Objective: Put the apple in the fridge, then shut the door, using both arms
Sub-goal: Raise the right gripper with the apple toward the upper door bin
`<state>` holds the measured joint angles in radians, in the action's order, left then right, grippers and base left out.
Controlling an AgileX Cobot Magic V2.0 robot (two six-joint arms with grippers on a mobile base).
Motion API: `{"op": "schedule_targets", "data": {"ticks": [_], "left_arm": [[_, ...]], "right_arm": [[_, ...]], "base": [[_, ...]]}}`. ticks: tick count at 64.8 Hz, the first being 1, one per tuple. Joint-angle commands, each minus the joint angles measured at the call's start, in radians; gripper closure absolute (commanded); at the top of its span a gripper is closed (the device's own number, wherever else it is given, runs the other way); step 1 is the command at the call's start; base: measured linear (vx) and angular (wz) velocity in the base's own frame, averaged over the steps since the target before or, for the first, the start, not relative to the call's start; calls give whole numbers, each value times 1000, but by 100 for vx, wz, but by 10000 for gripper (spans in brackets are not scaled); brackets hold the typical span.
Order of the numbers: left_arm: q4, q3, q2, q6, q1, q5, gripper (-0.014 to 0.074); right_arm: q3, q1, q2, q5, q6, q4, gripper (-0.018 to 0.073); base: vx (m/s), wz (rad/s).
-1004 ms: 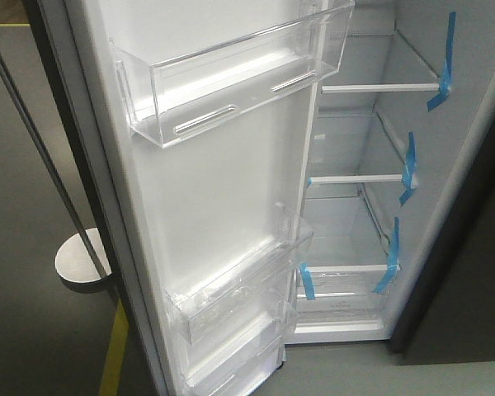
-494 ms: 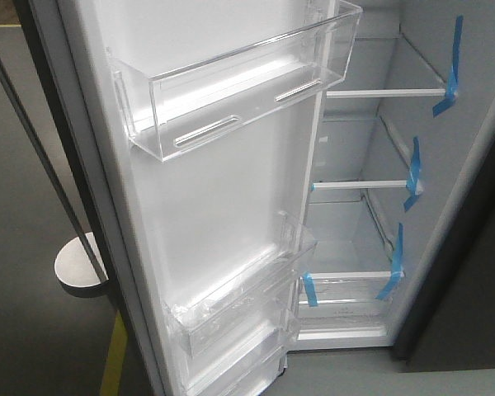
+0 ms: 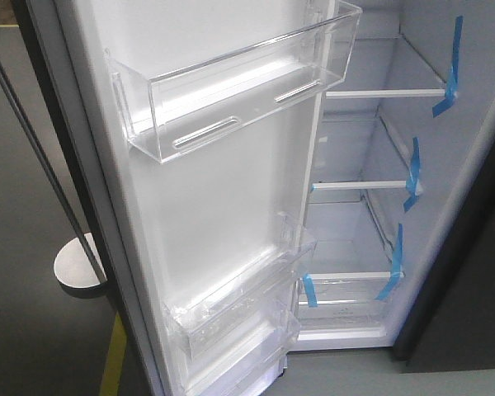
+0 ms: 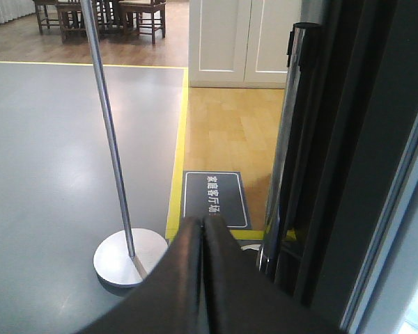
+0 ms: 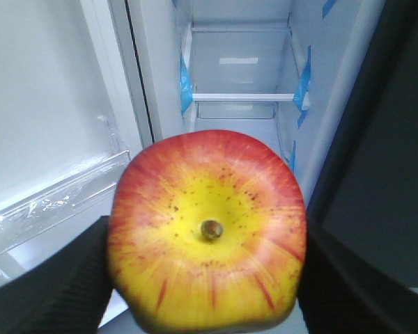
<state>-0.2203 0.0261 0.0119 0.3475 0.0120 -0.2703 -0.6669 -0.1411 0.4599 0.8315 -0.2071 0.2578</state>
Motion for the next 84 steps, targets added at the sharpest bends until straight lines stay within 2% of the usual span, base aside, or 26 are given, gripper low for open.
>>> {"op": "schedule_targets", "data": {"ticks": [1,67,75,84], "left_arm": [[3,21,13,6,-7,78,602],[3,21,13,6,-7,78,602],[3,21,13,6,-7,78,602],[3,21,13,6,-7,78,602]], "right_arm": [[-27,-4,5,-72,-3,14,435],[-27,-4,5,-73,-3,15,435],[-27,-4,5,-103,-1,28,435],[-30,-4,9,-118,1,99,435]], "base": [[0,0],[0,0],[0,0],[0,0]]}}
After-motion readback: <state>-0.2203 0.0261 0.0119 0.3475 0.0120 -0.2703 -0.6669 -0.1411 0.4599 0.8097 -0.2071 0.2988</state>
